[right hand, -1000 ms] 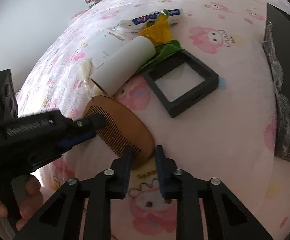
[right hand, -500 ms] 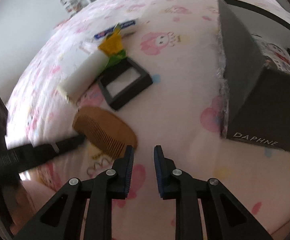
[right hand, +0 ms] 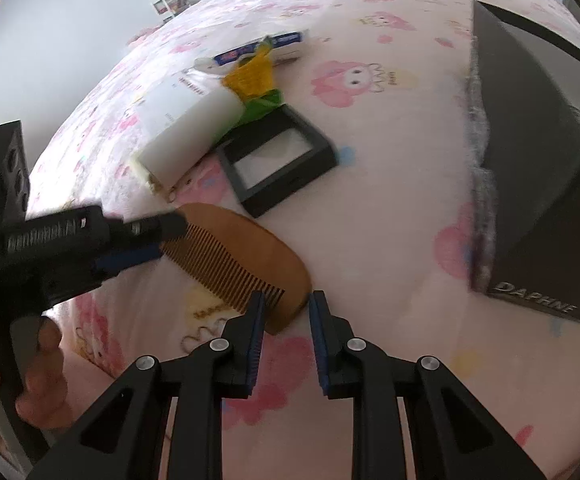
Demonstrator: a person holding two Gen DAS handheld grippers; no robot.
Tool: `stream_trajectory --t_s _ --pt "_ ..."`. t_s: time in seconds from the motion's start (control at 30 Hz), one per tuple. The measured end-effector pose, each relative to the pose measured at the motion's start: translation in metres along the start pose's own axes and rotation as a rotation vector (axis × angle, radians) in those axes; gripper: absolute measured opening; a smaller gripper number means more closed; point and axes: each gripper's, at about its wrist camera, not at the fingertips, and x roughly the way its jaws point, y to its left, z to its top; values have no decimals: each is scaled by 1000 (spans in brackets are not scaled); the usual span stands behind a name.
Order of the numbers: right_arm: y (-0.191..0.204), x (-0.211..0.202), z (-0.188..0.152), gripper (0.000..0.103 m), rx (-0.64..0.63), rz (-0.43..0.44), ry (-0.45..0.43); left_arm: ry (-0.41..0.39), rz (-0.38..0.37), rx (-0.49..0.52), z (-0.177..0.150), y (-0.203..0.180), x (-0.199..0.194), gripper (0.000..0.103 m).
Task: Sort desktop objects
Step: 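Reach the left gripper to the wooden comb and close on its spine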
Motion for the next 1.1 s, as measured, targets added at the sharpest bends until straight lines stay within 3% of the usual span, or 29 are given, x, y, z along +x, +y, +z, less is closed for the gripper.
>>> stream_trajectory --t_s 0.13,0.2,0.37,0.53,0.9,1.1 --pt "-19 -13 0 22 38 -54 -40 112 -40 108 -25 -22 3 38" --pt "-31 -19 -1 22 59 -54 -52 112 -74 108 -30 -25 1 38" --pt "-42 -14 1 22 98 -30 -44 40 -53 56 -16 -18 -1 38" --pt "-33 -6 -3 29 73 -14 -40 106 -64 47 -16 -19 17 42" --pt "-32 -32 -3 32 59 44 -91 101 -109 107 -26 -28 9 50" --pt "-43 -13 -7 32 91 22 -34 106 -59 78 -24 -20 19 50"
